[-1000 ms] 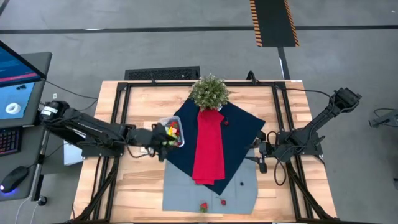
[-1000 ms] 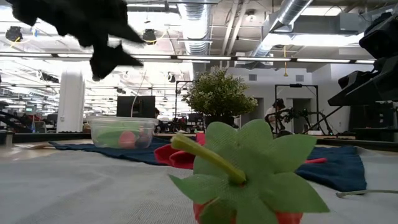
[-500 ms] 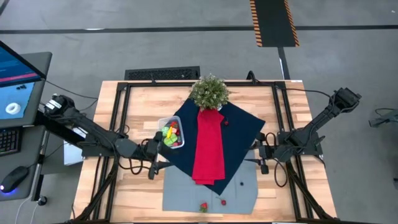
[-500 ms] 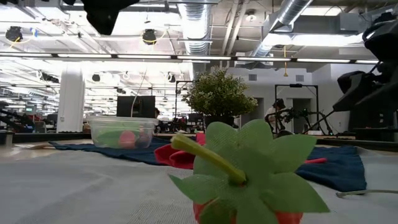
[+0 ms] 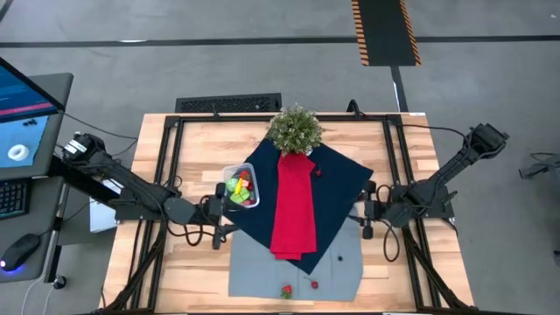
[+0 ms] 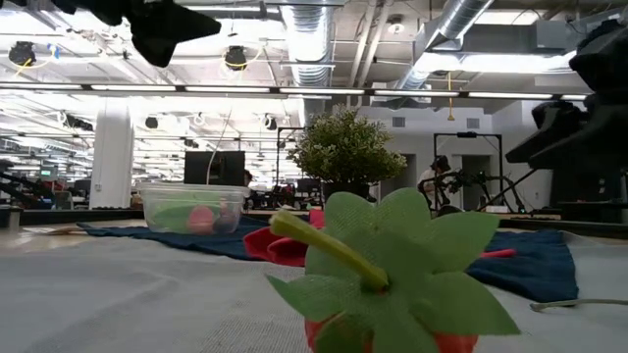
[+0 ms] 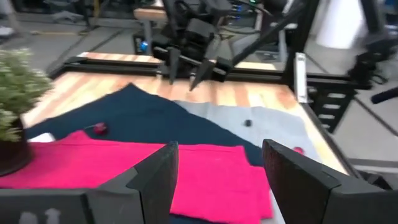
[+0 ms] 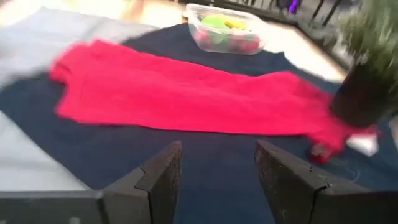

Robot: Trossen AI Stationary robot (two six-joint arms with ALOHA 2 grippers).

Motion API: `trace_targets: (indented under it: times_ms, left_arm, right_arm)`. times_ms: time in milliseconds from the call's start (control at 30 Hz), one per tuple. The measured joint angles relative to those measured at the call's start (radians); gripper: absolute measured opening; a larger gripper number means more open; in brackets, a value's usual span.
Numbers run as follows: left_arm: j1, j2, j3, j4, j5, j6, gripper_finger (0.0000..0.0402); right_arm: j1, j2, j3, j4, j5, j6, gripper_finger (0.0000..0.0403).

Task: Pick and placing Produce into tupperware
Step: Put the blueberry into the transparent bin

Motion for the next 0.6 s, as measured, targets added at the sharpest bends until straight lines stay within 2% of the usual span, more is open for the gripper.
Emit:
trace_targets:
  times_ms: [67, 133, 200, 367, 500, 600]
  left_arm:
    - [0.001, 0.000, -0.005, 0.005, -0.042, 0.005, 0.0222]
    - [0.008, 0.000, -0.006, 0.004, -0.061, 0.023, 0.0222]
    - [0.021, 0.000, -0.006, 0.021, -0.059, 0.062, 0.0222]
    - [0.066, 0.000, -0.006, 0.099, -0.050, 0.174, 0.0222]
    - [0.106, 0.000, -0.006, 0.115, -0.026, 0.208, 0.0222]
    - [0.140, 0.000, -0.006, 0.116, -0.001, 0.204, 0.0222]
  right_arm:
    - [-0.017, 0.000, 0.000, 0.001, 0.000, -0.088, 0.0225]
    - [-0.030, 0.000, 0.000, 0.002, -0.025, -0.099, 0.0225]
    - [-0.043, 0.000, 0.000, 0.013, -0.048, -0.007, 0.0225]
    - [-0.073, 0.002, -0.001, 0.053, -0.061, 0.408, 0.0225]
    - [-0.118, 0.003, 0.000, 0.179, -0.025, 0.420, 0.0225]
    - [-0.146, 0.009, 0.000, 0.308, -0.072, 0.450, 0.0225]
